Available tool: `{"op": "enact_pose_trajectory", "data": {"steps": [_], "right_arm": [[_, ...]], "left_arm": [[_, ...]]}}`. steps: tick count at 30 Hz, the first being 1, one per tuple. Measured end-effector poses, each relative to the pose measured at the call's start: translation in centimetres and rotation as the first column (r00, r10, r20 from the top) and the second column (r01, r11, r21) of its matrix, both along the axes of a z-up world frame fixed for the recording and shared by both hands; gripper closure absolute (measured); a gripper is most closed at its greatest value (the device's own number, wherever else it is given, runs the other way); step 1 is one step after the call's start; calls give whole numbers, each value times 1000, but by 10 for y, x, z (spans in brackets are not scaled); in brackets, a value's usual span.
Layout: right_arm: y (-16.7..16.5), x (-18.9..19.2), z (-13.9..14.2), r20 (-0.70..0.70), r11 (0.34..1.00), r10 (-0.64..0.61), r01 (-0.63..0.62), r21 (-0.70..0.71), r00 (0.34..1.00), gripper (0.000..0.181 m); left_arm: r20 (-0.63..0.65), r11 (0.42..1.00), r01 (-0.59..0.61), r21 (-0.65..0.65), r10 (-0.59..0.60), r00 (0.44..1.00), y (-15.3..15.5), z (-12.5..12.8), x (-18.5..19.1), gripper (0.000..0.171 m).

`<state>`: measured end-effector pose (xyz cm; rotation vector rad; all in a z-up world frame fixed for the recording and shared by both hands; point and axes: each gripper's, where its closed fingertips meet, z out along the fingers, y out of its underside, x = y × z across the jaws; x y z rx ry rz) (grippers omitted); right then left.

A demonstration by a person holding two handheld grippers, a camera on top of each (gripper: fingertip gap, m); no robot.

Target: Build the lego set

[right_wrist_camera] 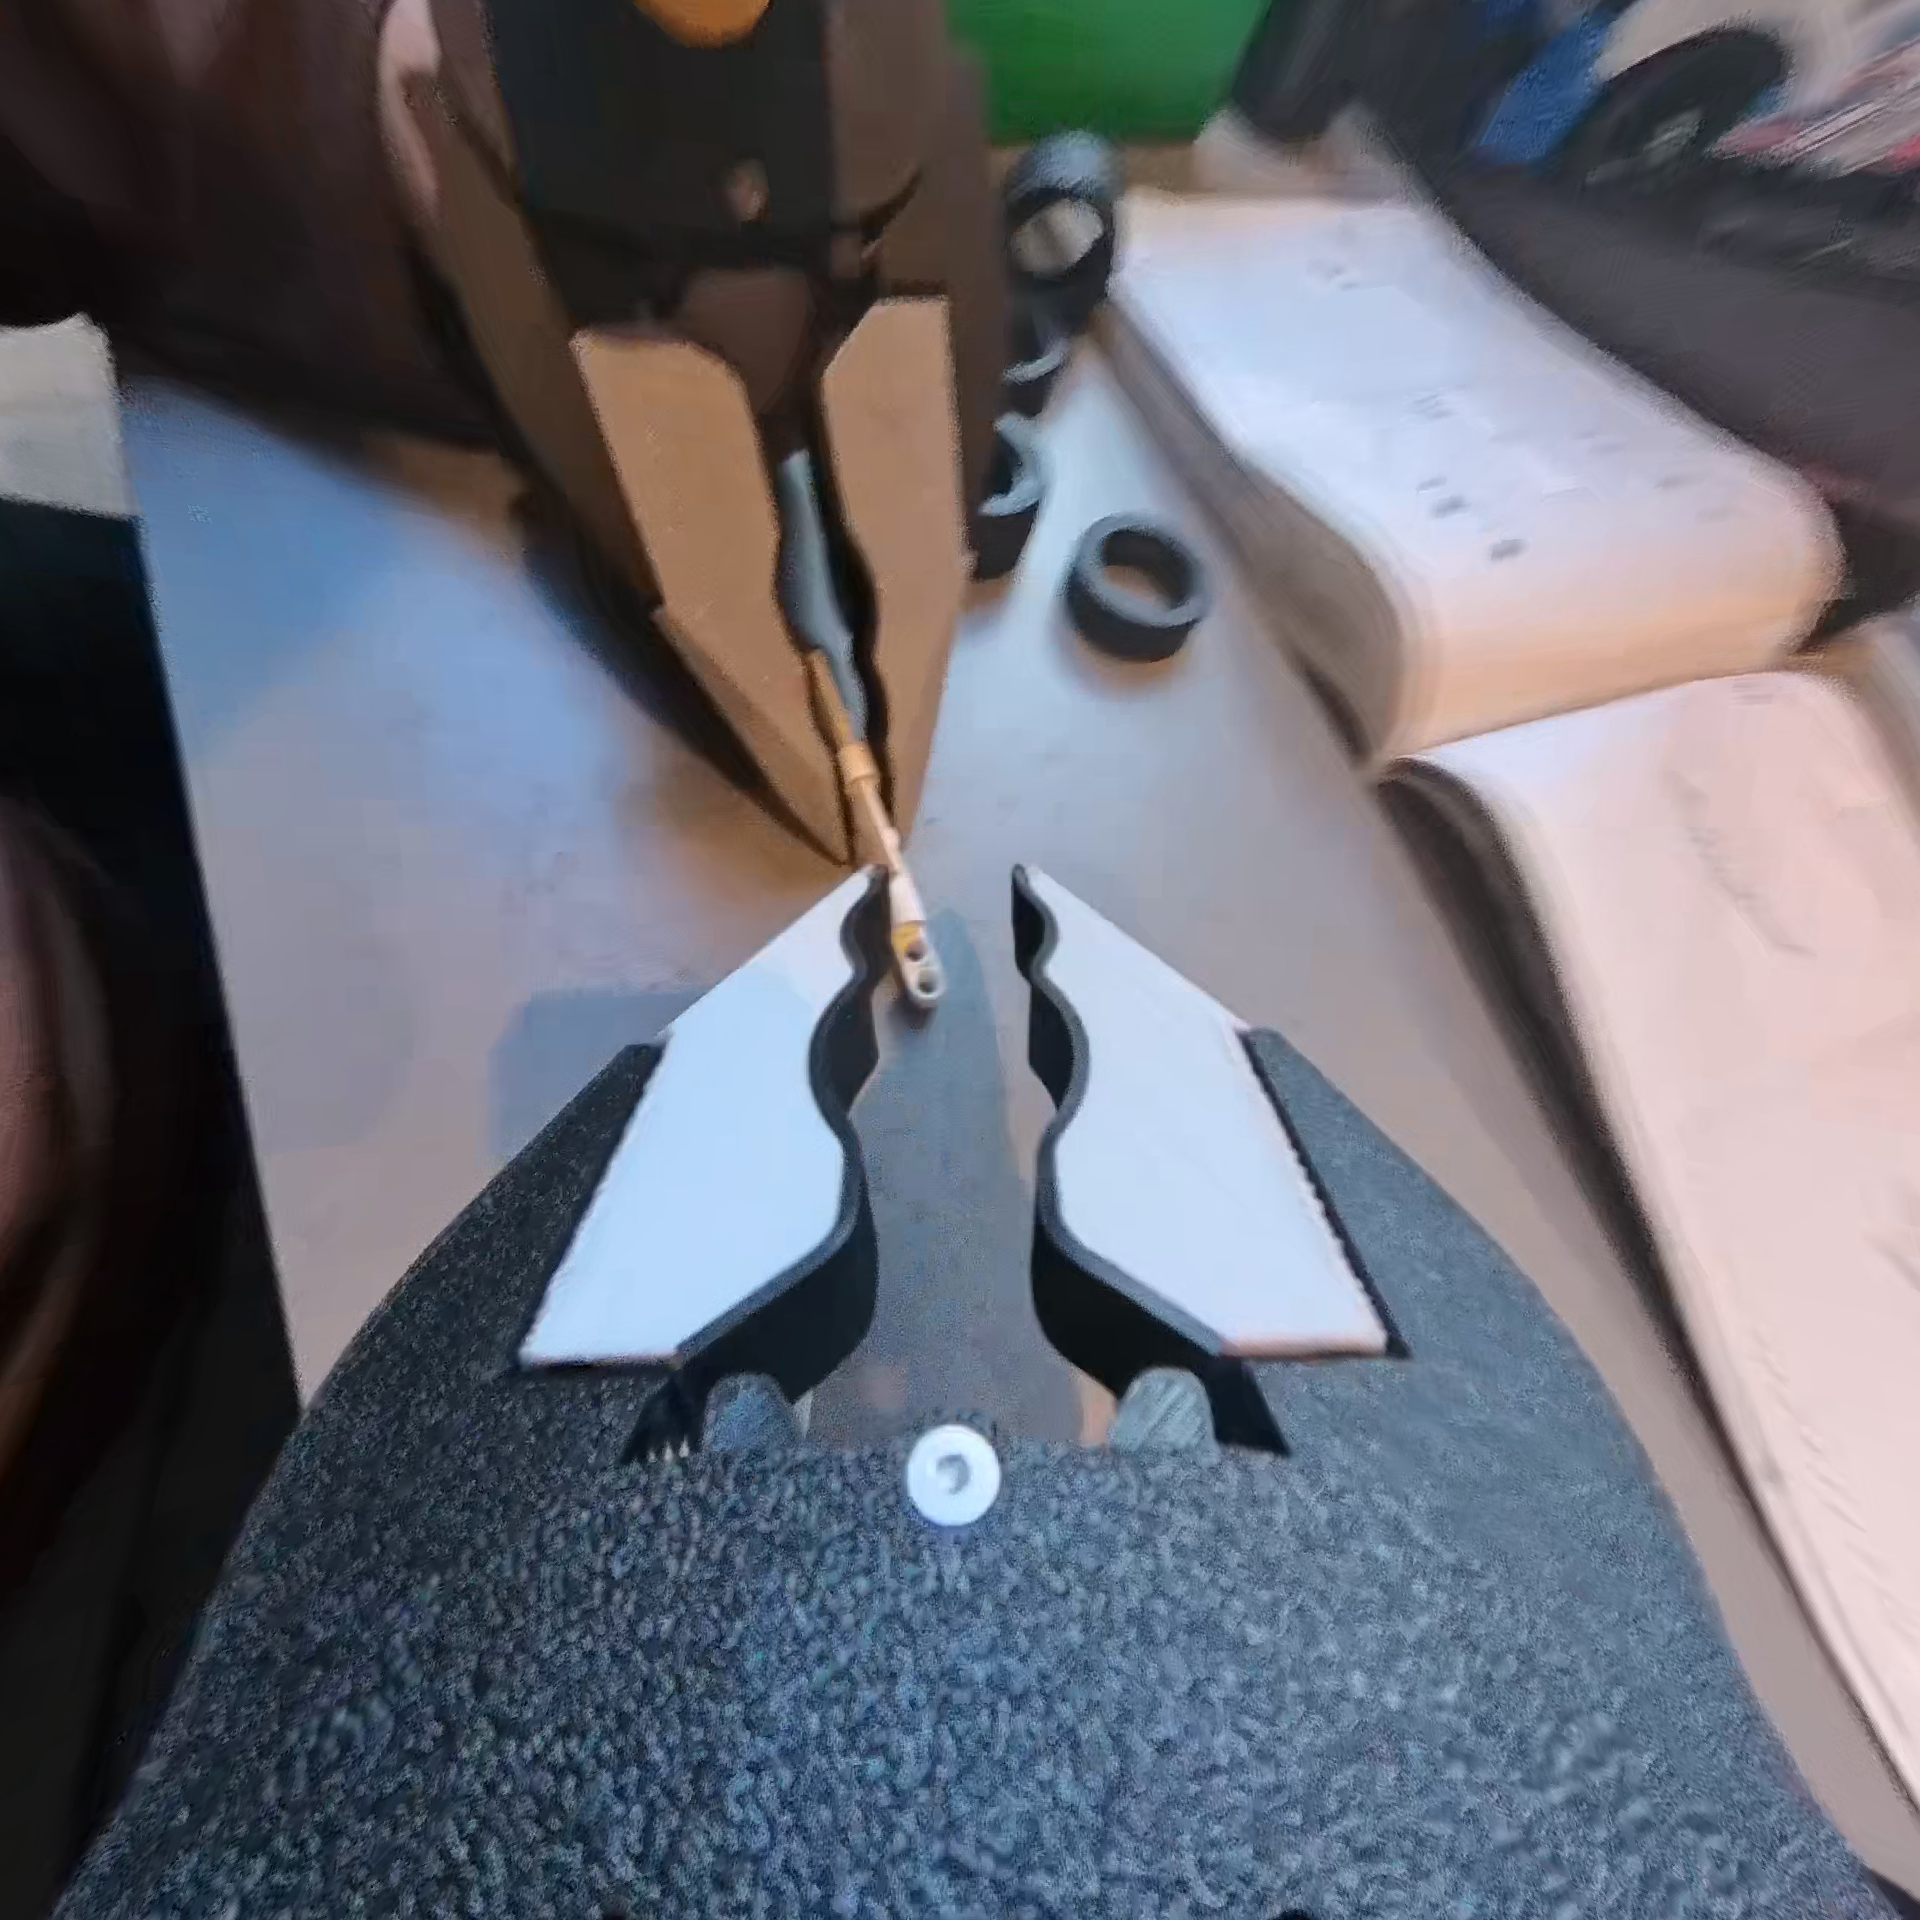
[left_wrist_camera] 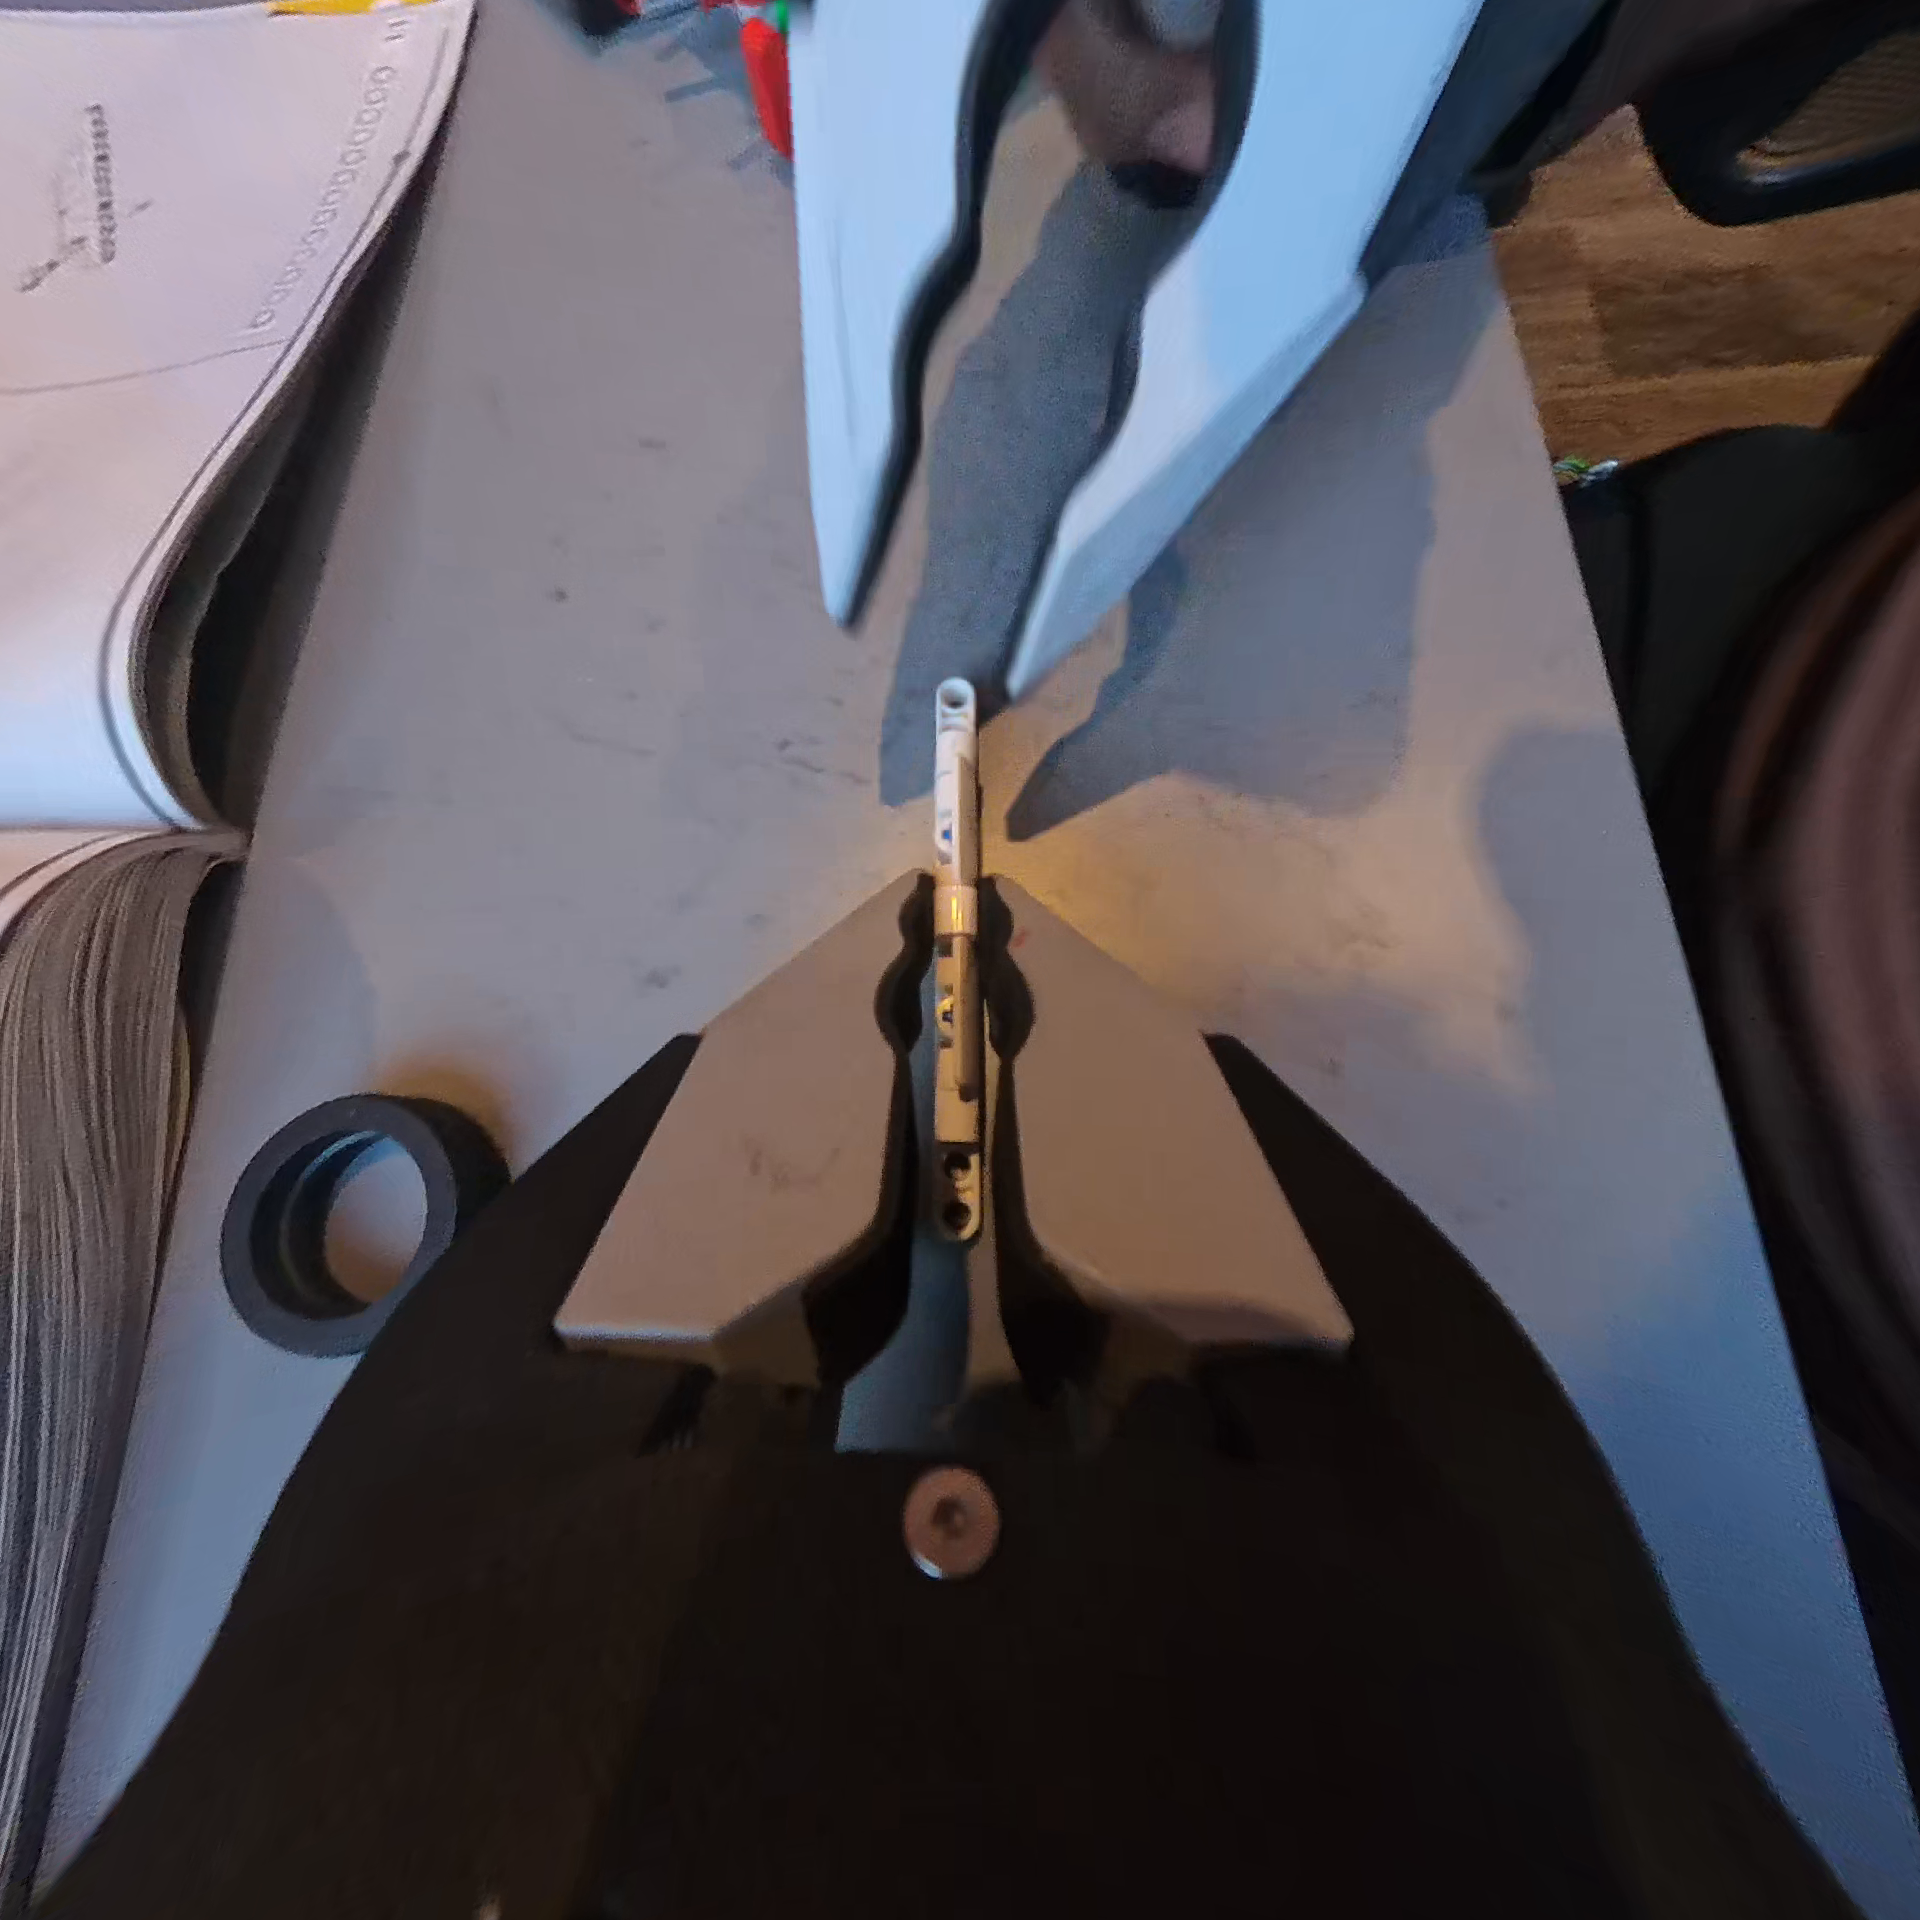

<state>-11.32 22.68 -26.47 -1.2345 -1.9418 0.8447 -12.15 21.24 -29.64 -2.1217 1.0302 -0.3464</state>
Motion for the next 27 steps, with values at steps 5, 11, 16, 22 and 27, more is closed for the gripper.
{"op": "enact_pose_trajectory", "data": {"steps": [5, 11, 16, 22, 27], "right_arm": [[9, 0, 35, -201, 995, -95, 95, -11, 975, 145], [4, 5, 33, -182, 994, -108, 100, -54, 977, 143], [8, 23, 33, -158, 985, -159, 146, -91, 975, 143], [22, 61, 27, -148, 962, -251, 229, -152, 957, 143], [23, 68, 40, -185, 946, -278, 236, -221, 943, 143]], "left_arm": [[2, 994, -108, -3, 108, 994, 12, 0, -11, 167], [-32, 991, -136, 17, 137, 990, 15, 1, -9, 157], [-27, 986, -160, -41, 159, 987, 7, 3, -10, 137], [87, 960, -276, -45, 279, 956, 29, 61, -15, 137], [188, 942, -321, -93, 334, 924, 119, 117, -4, 113]]}}
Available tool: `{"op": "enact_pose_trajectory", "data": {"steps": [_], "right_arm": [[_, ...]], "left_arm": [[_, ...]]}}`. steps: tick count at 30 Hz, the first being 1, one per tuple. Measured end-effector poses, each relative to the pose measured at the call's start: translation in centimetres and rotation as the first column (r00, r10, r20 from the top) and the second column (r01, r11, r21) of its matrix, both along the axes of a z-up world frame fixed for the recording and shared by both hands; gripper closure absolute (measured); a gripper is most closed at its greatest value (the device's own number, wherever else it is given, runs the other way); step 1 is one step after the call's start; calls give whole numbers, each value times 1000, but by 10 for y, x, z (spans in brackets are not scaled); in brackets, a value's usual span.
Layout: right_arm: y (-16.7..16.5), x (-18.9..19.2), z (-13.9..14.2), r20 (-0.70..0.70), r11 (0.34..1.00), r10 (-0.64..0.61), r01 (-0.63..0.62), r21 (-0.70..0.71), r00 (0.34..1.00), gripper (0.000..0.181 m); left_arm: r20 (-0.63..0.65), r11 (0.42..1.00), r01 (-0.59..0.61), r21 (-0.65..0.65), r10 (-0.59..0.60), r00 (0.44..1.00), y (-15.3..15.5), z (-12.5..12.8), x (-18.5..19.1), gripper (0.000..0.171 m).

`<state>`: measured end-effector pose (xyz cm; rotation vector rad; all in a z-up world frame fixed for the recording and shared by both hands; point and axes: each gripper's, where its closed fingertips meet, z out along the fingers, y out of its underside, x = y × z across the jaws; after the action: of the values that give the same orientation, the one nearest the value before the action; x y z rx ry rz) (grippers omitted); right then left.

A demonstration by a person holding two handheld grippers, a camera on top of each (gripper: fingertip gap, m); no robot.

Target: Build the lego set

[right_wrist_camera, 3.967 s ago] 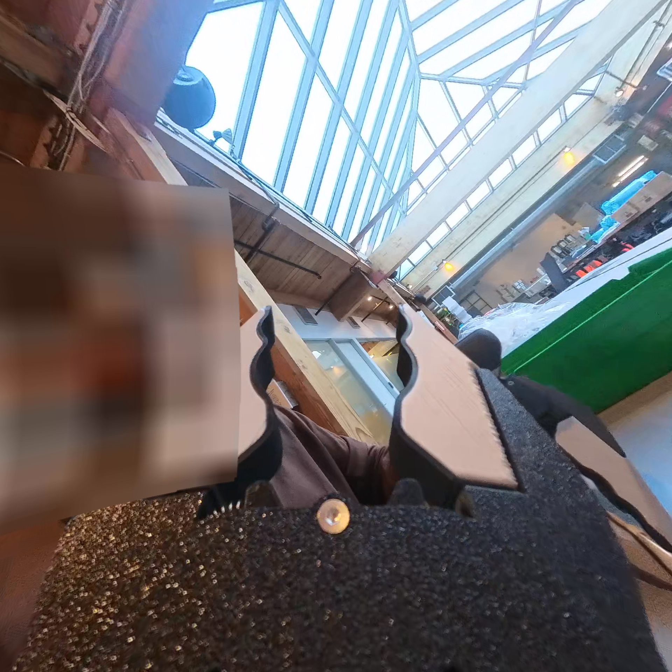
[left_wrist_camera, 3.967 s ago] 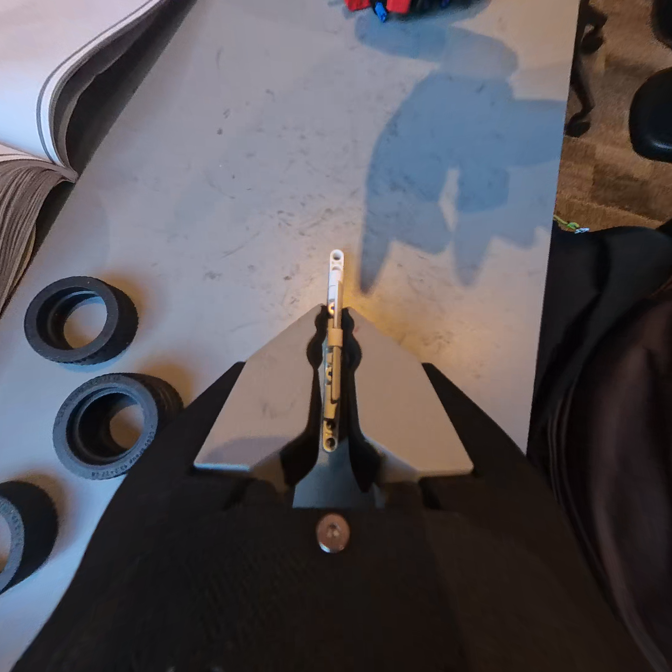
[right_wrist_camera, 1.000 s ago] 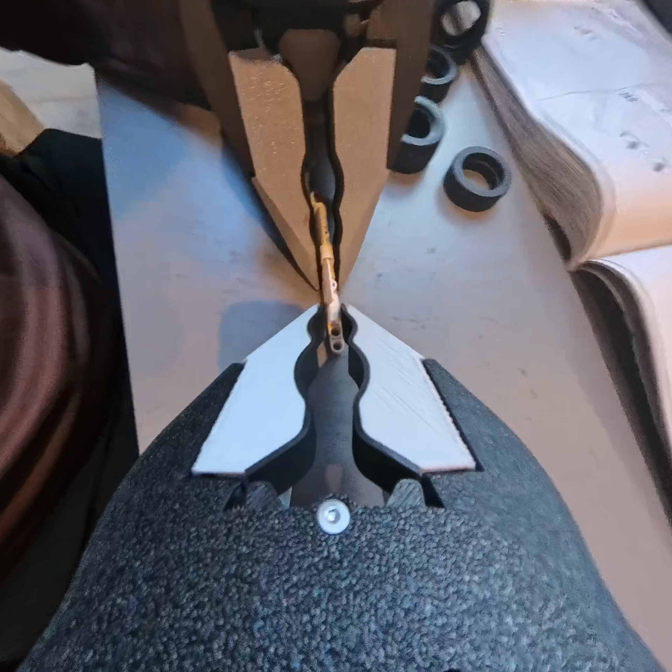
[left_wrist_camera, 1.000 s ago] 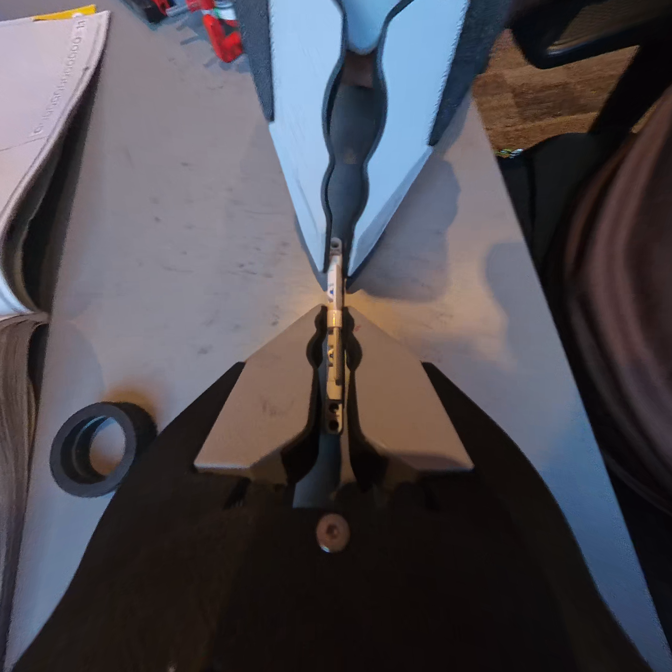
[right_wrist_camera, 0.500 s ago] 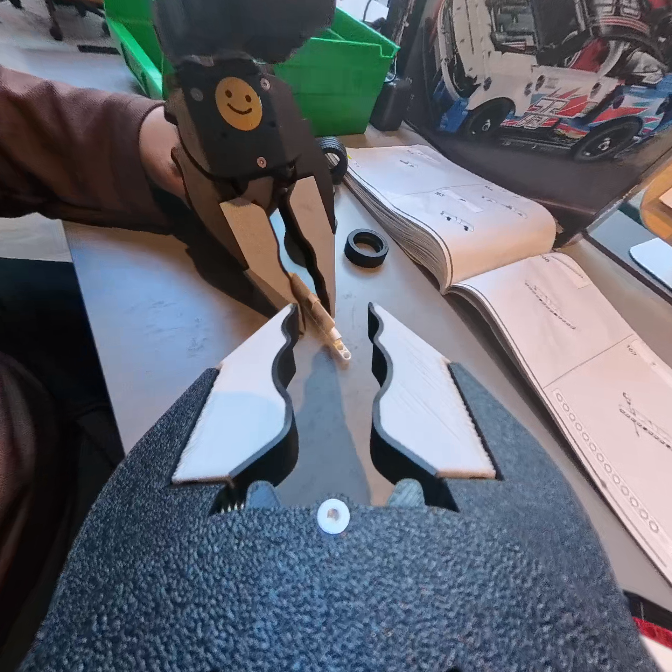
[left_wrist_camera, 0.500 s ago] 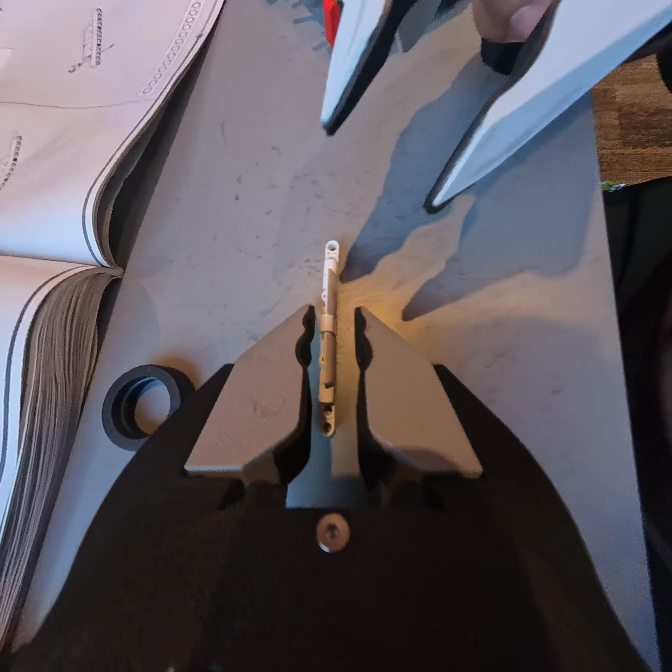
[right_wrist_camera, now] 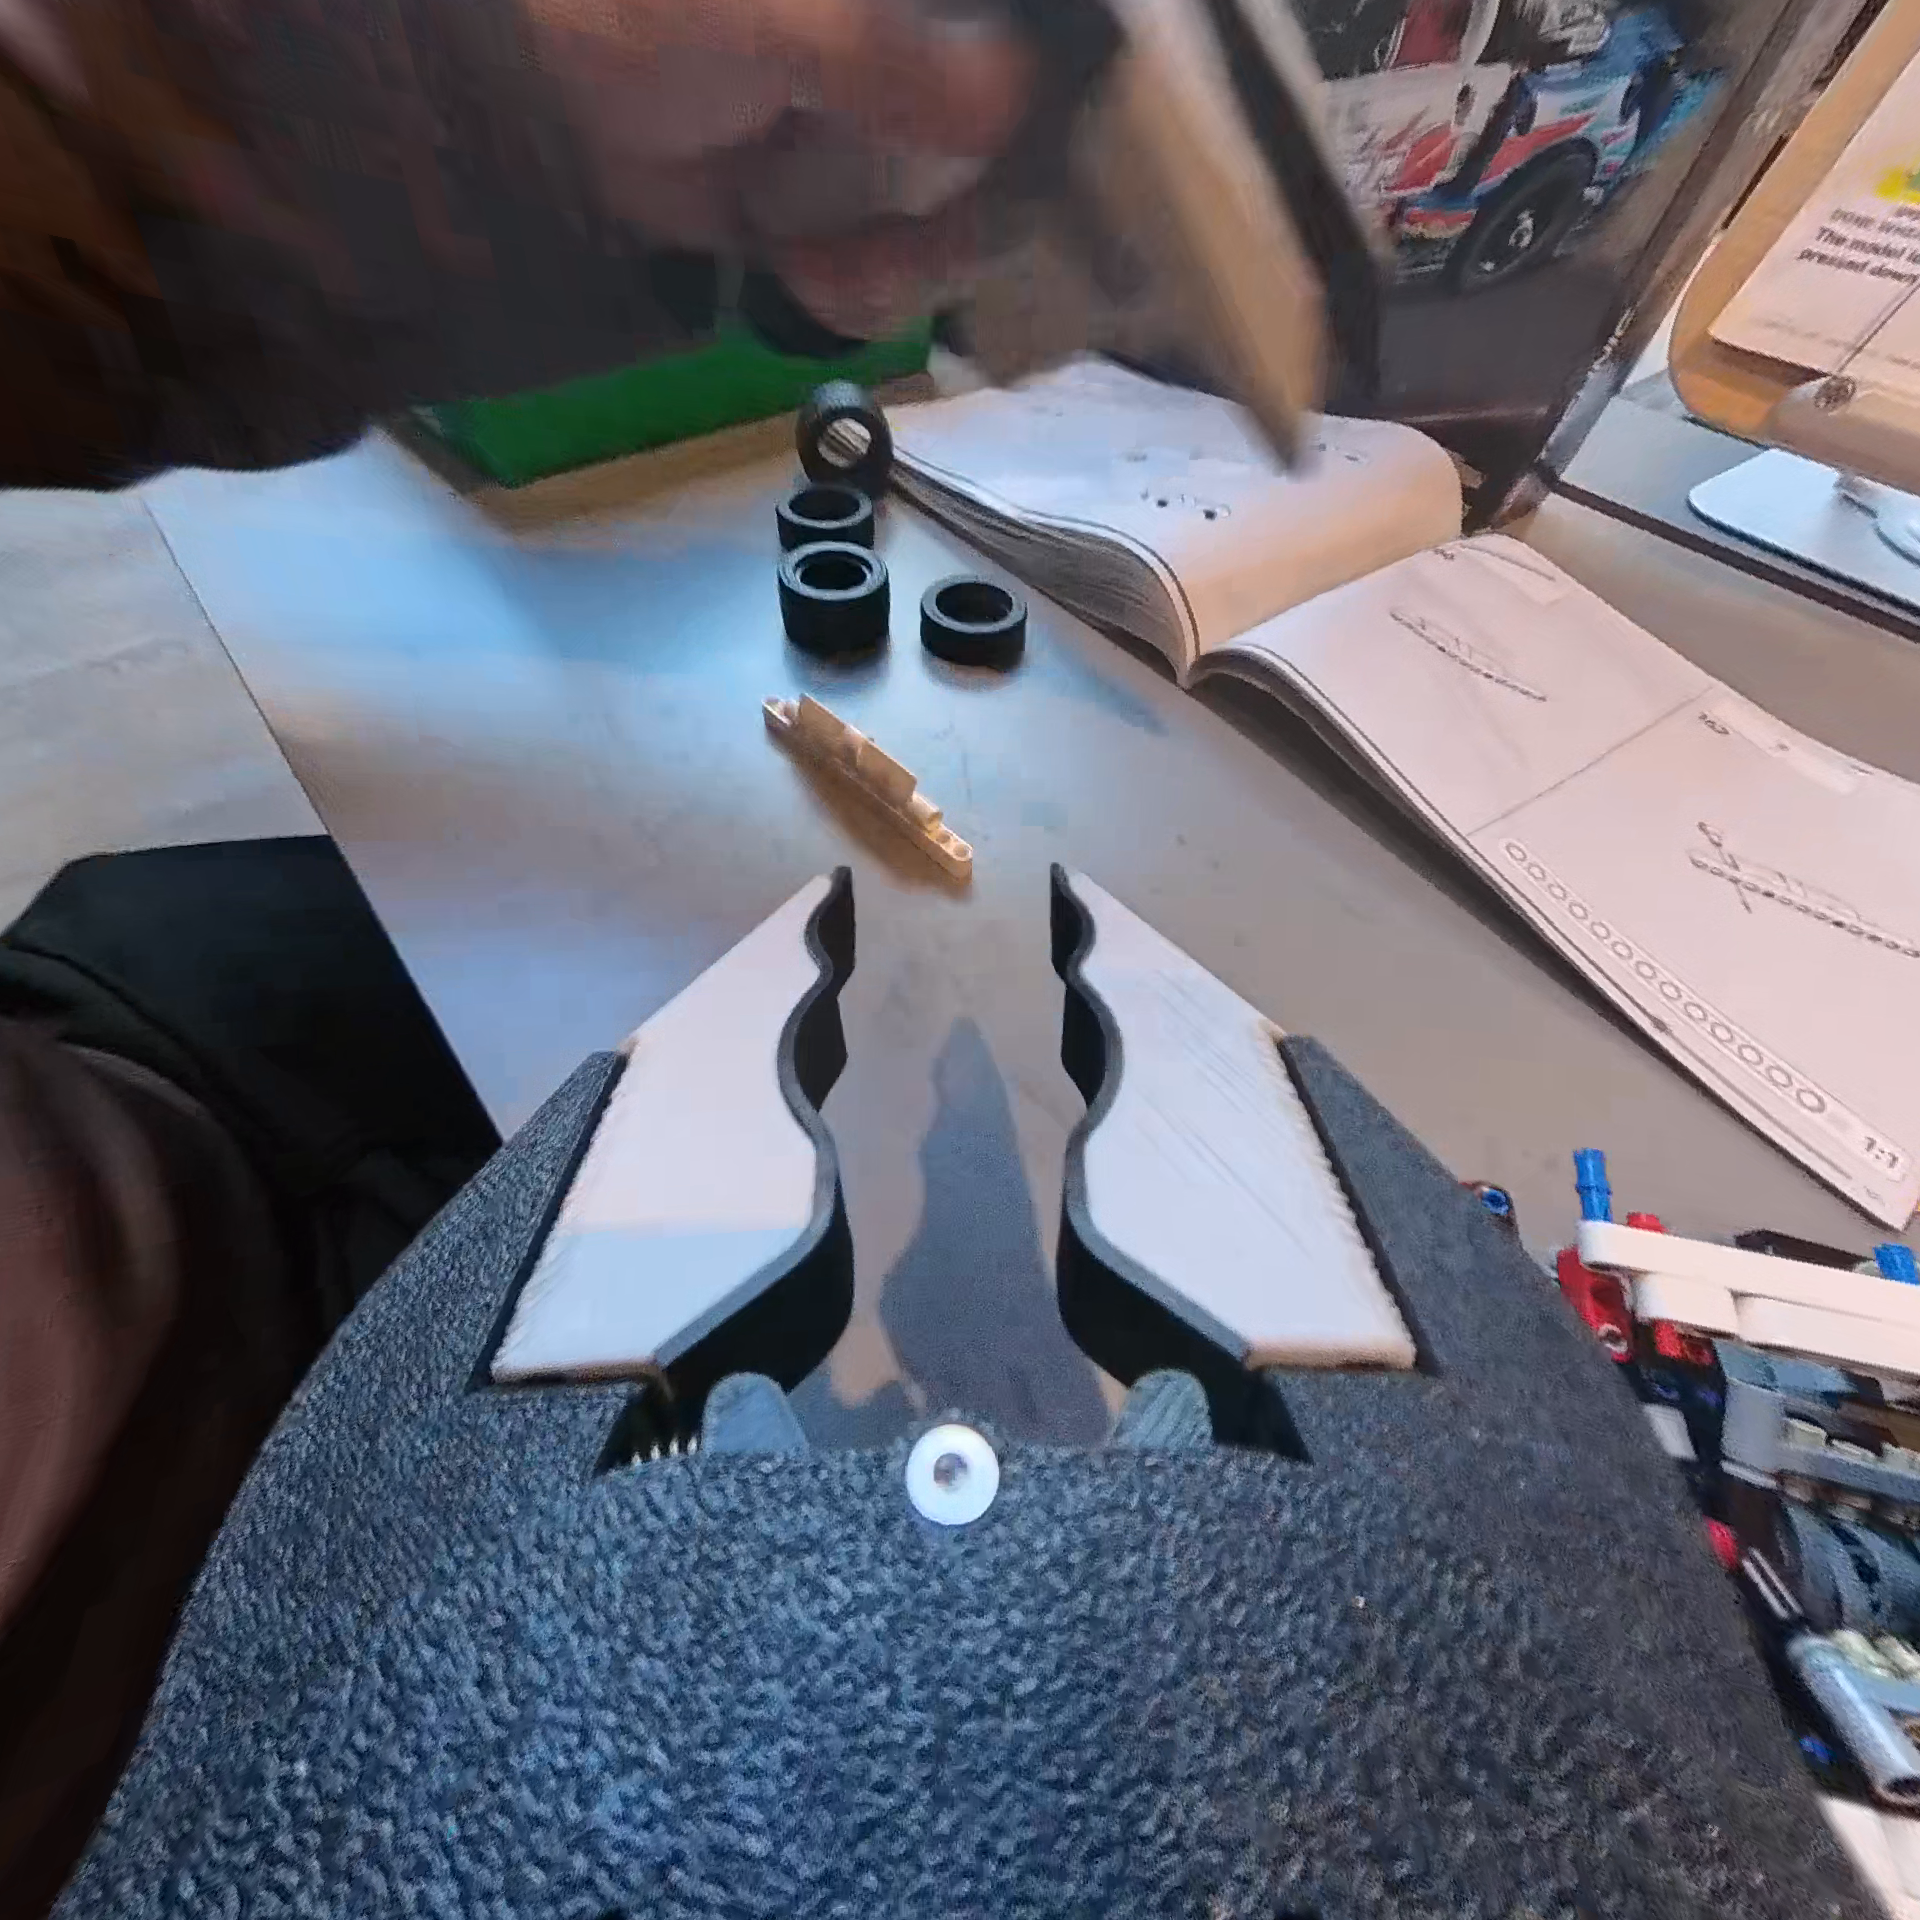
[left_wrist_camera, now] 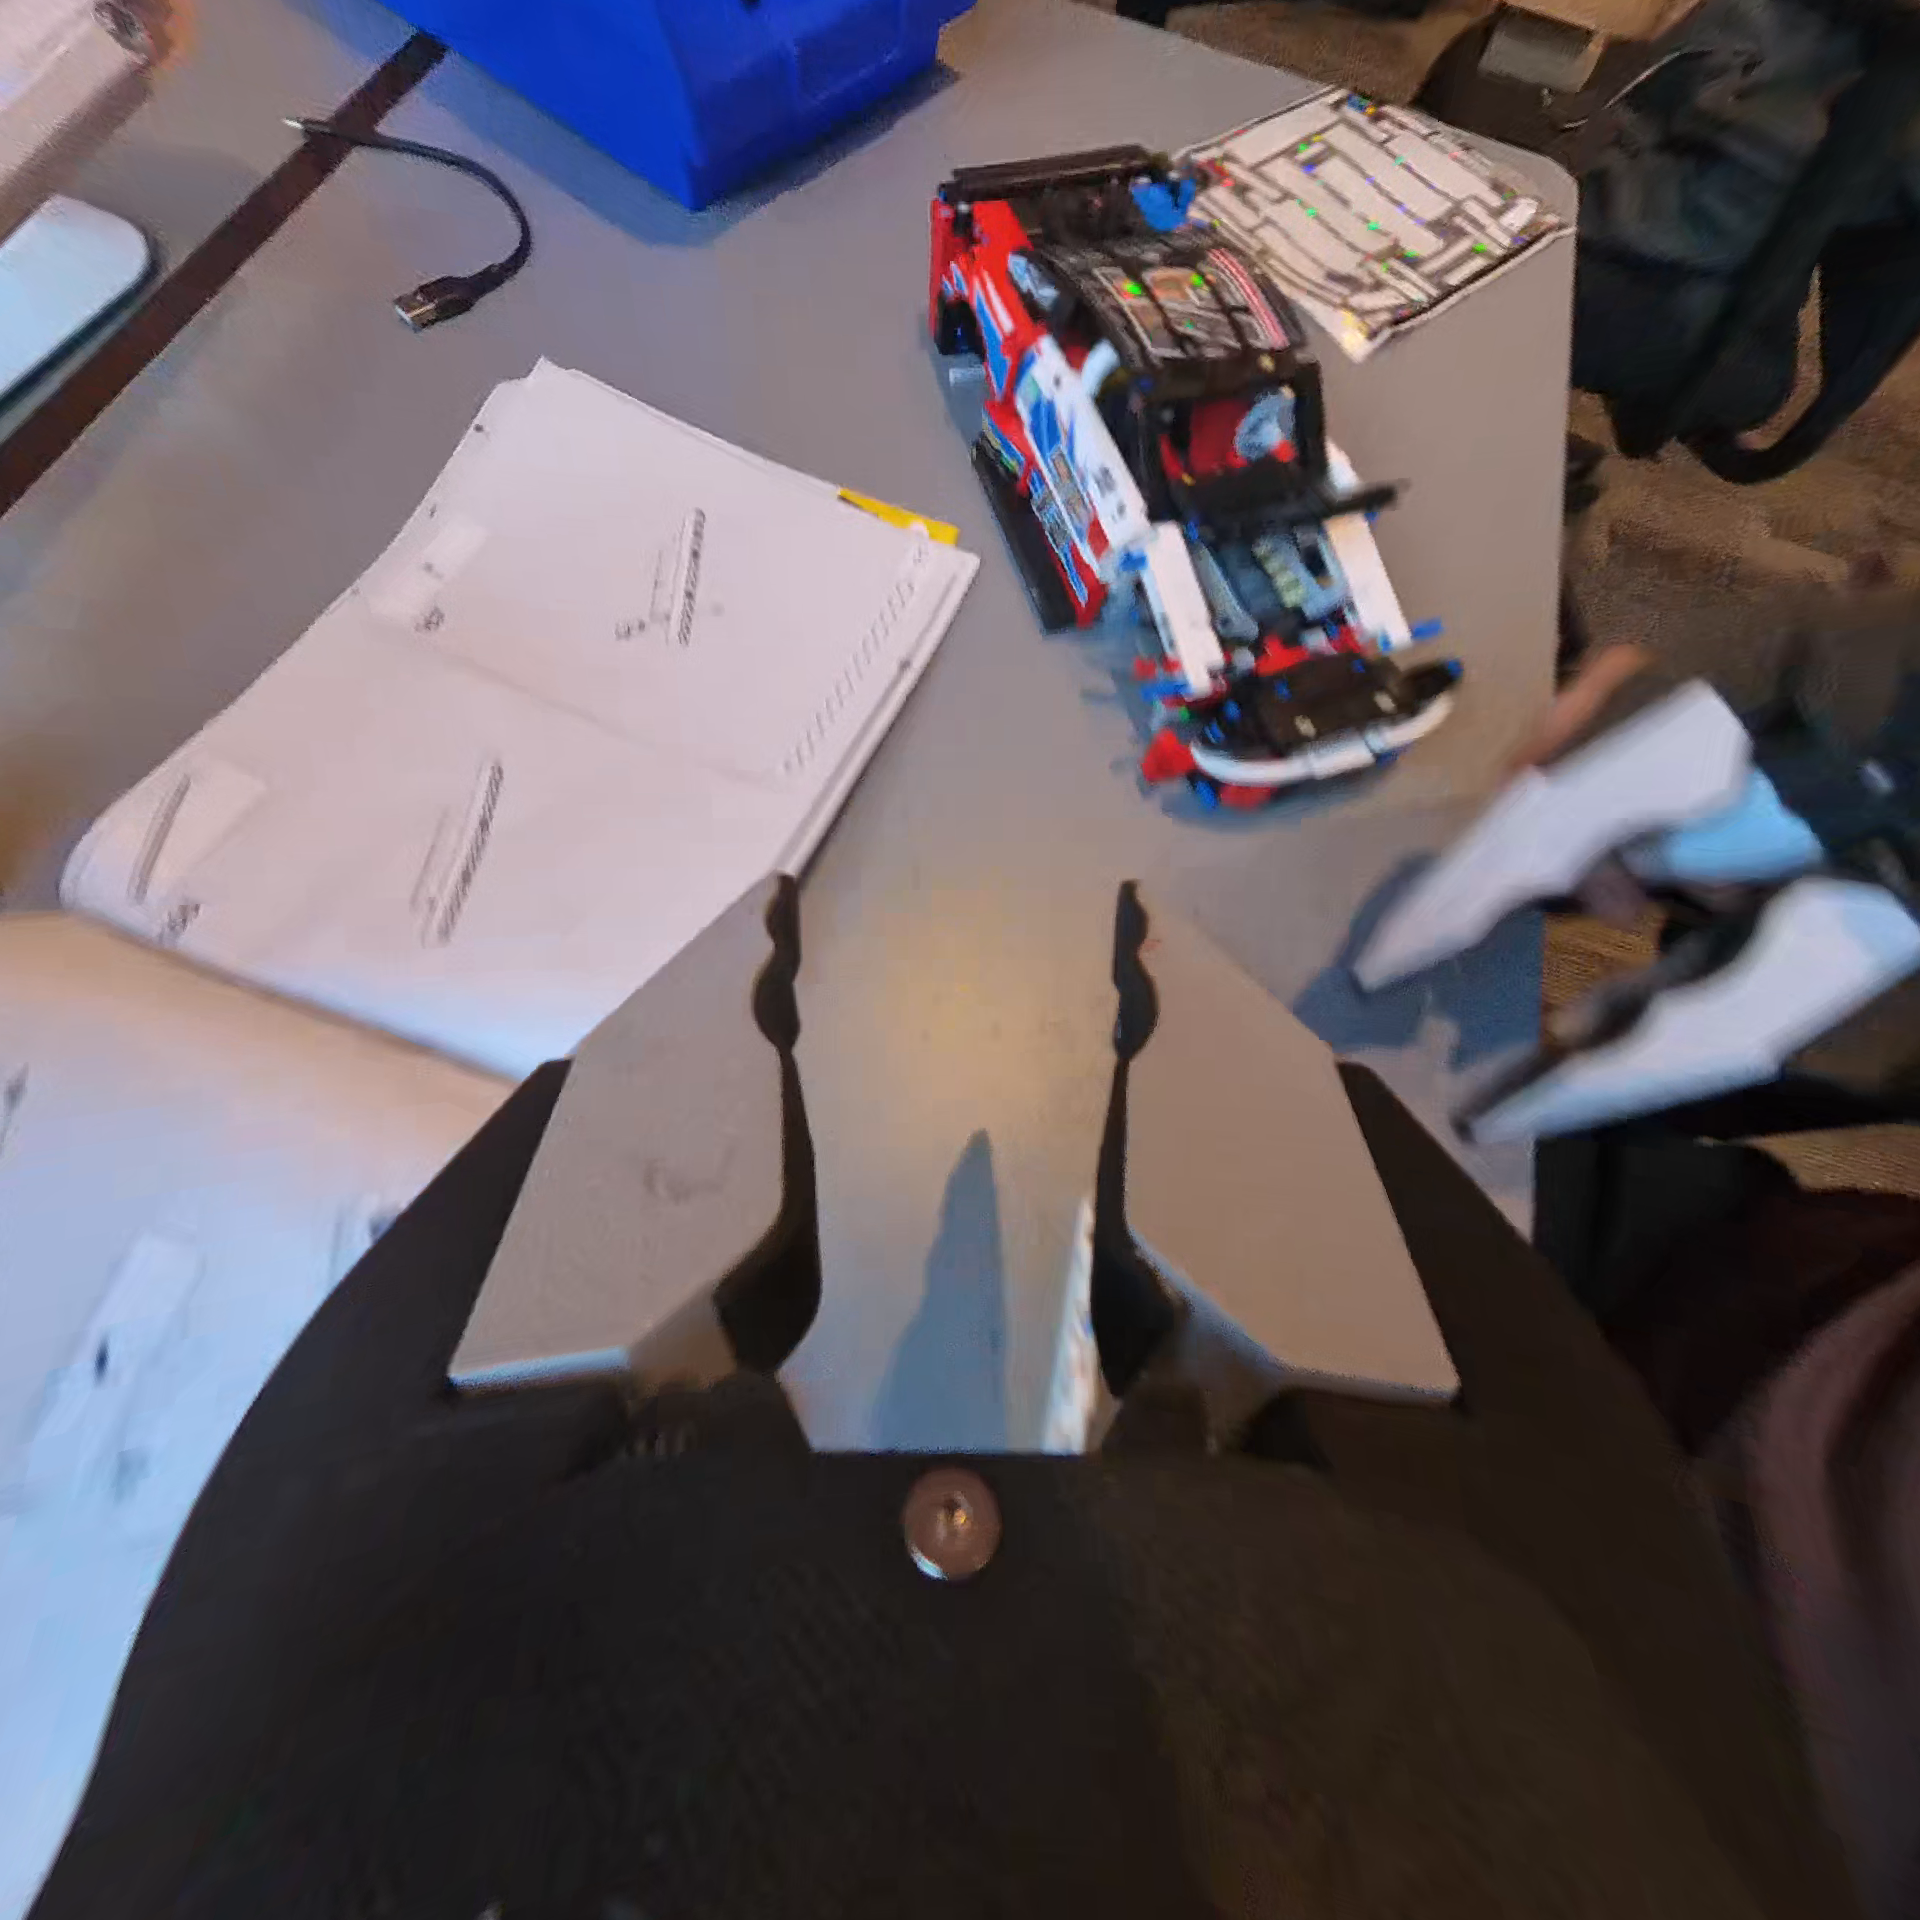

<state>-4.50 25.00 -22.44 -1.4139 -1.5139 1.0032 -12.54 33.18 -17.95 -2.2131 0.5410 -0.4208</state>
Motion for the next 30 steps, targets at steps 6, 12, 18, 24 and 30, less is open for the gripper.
{"op": "enact_pose_trajectory", "data": {"steps": [6, 12, 18, 24, 30], "right_arm": [[-4, 2, -2, 15, 1000, -6, 6, 19, 1000, 144], [1, 22, 6, -24, 999, -45, 46, 24, 999, 145], [-4, 24, 15, -88, 996, -13, 5, -90, 996, 148], [-17, 19, 11, -70, 996, 41, -46, -72, 997, 150], [-20, 22, 14, -74, 997, 45, -50, -66, 996, 151]], "left_arm": [[-151, 960, -73, -269, 32, 988, 109, -63, -4, 98], [-344, 884, -254, -392, 115, 932, 125, -116, -21, 71], [-347, 862, -345, -373, 215, 913, 121, -129, -26, 52], [-325, 874, -351, -336, 242, 914, 121, -128, -28, 58], [-284, 884, -388, -262, 314, 906, 124, -123, -37, 95]]}}
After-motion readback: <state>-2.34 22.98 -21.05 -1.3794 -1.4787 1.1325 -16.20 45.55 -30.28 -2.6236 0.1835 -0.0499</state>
